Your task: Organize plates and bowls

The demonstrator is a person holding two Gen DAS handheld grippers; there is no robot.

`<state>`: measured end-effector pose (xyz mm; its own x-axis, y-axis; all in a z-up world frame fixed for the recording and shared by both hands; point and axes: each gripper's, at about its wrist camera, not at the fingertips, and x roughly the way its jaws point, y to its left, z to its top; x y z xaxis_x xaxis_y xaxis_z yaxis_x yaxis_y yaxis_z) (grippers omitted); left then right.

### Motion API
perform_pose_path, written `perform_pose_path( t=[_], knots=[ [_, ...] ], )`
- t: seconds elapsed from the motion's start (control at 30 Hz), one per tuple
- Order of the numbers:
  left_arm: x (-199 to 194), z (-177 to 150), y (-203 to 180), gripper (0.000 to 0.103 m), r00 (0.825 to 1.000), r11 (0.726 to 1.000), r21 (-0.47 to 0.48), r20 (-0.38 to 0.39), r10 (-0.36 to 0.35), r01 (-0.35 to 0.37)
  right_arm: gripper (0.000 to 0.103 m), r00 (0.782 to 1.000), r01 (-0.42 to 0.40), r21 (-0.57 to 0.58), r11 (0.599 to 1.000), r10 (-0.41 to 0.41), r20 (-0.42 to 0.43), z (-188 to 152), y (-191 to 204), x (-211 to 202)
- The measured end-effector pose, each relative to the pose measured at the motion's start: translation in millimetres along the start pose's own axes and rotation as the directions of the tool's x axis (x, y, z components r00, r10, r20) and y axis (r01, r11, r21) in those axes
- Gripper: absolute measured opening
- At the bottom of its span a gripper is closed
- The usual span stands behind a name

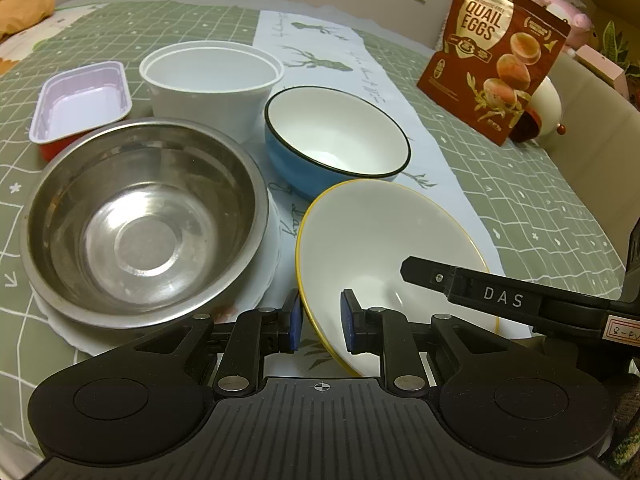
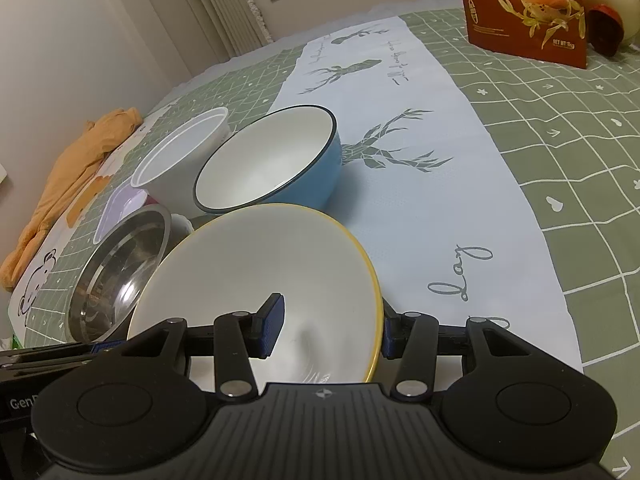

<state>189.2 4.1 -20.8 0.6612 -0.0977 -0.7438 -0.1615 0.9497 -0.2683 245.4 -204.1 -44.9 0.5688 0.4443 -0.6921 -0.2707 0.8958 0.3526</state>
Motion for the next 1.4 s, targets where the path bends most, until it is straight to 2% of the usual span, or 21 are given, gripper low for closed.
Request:
perform_pose_path(
  t=[0.7,0.97,1.17,1.2,1.23,1.4],
  knots=[
    [-11,1,-6,0.022,0.998,0.999,0.038,0.049,0.034,-0.036,0.048,1.0,0.018,0.001,1.0,-0.018,0.007,0,-3,1],
    [-25,7,-6,0.022,0.993,0.997,0.059,0.107,0.04,-0.046,0.048,0.995,0.069,-0.011,0.998,-0.068,0.076,2,0,-10],
    [-45,21,-4,0.022,0.985,0.995,0.099,0.171,-0.004,-0.013,0.052,0.966,0.182,-0.031,0.983,-0.173,0.191,6,11,-35],
    [-47,23,-4,0.022,0.984,0.994,0.109,0.176,-0.013,-0.006,0.056,0.961,0.193,-0.03,0.981,-0.183,0.206,7,13,-40],
    [-48,25,-4,0.022,0.983,0.993,0.119,0.18,-0.023,0.002,0.061,0.956,0.207,-0.03,0.978,-0.196,0.218,9,16,-46],
    [-53,37,0,0.022,0.977,0.986,0.162,0.198,-0.076,0.044,0.064,0.944,0.258,-0.06,0.964,-0.239,0.228,28,36,-67]
  ],
)
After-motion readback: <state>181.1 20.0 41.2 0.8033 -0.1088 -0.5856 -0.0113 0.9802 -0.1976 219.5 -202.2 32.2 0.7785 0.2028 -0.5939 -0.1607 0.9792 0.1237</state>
